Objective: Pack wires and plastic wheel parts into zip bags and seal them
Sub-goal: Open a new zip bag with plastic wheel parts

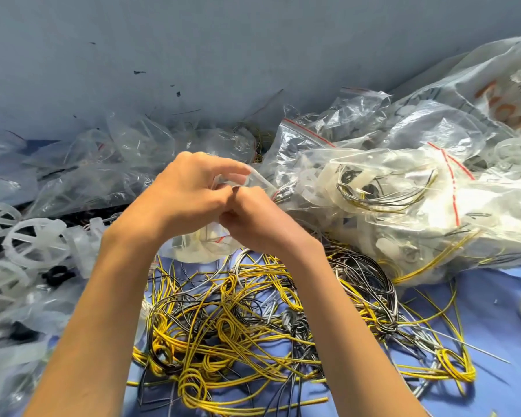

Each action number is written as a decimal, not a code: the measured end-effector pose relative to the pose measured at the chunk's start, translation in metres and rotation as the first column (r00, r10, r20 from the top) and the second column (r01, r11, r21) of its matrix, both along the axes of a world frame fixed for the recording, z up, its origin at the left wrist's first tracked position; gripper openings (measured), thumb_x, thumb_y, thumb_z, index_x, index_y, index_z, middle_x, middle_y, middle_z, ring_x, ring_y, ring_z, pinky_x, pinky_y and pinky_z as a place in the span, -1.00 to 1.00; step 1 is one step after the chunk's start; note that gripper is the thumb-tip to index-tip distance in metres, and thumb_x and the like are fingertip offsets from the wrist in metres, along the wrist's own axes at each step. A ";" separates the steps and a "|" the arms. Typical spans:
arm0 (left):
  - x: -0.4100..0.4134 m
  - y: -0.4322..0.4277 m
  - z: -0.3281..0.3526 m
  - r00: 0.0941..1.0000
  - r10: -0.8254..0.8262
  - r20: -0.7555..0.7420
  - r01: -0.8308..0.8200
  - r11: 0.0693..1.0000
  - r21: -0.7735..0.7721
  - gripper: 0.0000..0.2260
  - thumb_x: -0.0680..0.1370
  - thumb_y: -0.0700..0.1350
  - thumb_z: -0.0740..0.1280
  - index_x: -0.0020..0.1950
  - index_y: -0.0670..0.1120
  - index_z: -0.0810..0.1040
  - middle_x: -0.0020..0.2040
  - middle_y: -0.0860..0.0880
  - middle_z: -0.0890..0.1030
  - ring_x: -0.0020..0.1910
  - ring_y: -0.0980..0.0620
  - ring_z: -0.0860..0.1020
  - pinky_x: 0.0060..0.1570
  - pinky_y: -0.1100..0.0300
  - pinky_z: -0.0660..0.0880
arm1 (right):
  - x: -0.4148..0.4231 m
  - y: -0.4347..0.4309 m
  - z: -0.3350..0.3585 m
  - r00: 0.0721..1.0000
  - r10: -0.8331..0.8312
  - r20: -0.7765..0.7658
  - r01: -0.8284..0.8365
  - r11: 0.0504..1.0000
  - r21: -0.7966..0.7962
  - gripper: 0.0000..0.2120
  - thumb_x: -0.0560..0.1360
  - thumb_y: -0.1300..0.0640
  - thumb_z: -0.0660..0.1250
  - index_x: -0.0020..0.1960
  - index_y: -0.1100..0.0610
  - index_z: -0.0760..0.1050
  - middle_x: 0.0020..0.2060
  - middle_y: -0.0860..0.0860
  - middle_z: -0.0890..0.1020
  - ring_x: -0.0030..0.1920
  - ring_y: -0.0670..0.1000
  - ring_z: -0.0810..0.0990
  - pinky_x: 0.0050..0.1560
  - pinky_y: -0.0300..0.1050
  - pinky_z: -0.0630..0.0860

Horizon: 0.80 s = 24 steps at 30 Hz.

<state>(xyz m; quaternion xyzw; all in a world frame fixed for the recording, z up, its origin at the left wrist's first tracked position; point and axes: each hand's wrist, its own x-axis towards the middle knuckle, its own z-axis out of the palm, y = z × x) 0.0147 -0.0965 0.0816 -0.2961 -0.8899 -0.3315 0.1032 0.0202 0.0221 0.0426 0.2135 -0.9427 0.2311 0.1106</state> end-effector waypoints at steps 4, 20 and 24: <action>0.000 0.000 0.000 1.000 -0.001 0.011 0.001 1.000 0.018 -0.59 0.41 -0.40 0.20 0.12 -0.07 0.64 -0.02 -0.01 0.68 -0.44 0.46 0.45 -0.38 0.58 0.31 | 0.003 -0.005 -0.005 0.990 0.061 0.128 -0.070 0.995 0.066 -0.81 0.47 0.37 0.18 -0.27 0.35 0.50 -0.34 0.20 0.53 -0.18 0.22 0.44 -0.29 -0.11 0.22; -0.002 -0.008 0.005 1.000 0.018 0.020 -0.018 0.999 0.034 -0.57 0.42 -0.40 0.20 0.16 -0.05 0.62 -0.30 0.19 0.64 -0.52 0.24 0.39 -0.47 0.51 0.31 | -0.006 0.008 -0.002 0.998 0.049 -0.036 -0.049 0.999 0.007 -0.84 0.47 0.31 0.28 -0.16 0.37 0.61 -0.14 0.23 0.63 -0.05 0.16 0.57 0.02 0.04 0.42; 0.000 -0.006 0.004 0.999 -0.031 0.029 0.030 0.998 0.052 -0.58 0.42 -0.42 0.19 0.12 -0.07 0.64 -0.09 0.03 0.67 -0.49 0.34 0.44 -0.45 0.55 0.31 | 0.000 0.001 -0.006 0.982 0.057 0.180 -0.084 0.985 0.147 -0.77 0.55 0.17 0.22 0.08 0.15 0.63 0.12 0.15 0.58 0.09 0.17 0.52 0.11 -0.01 0.44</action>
